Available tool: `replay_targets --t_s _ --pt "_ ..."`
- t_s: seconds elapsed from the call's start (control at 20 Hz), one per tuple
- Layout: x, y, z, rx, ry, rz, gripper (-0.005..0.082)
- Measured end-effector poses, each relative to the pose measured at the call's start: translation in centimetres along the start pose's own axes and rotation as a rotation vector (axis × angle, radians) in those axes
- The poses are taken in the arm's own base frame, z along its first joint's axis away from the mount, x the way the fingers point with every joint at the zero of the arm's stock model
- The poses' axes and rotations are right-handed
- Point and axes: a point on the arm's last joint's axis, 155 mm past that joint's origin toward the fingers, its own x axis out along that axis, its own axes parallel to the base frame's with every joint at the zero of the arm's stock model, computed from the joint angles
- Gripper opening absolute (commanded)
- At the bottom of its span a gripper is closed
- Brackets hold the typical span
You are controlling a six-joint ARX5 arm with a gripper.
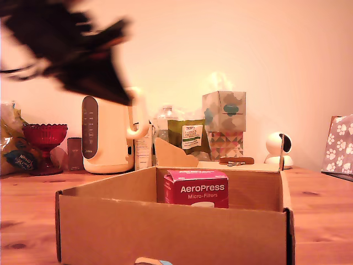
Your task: Pick the red carton of coffee filters and place it in the cardboard box
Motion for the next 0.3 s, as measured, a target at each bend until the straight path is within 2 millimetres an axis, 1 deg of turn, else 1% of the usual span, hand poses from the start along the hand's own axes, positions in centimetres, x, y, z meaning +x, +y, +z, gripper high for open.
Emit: replay_targets --t_s 0.1,0.3 --pt "-1.9 2.5 -0.2 -0.063 -0.065 0.066 -0.0023" --pt "-6.3 5.9 -1.3 -0.124 -0.184 0.188 -0.0024"
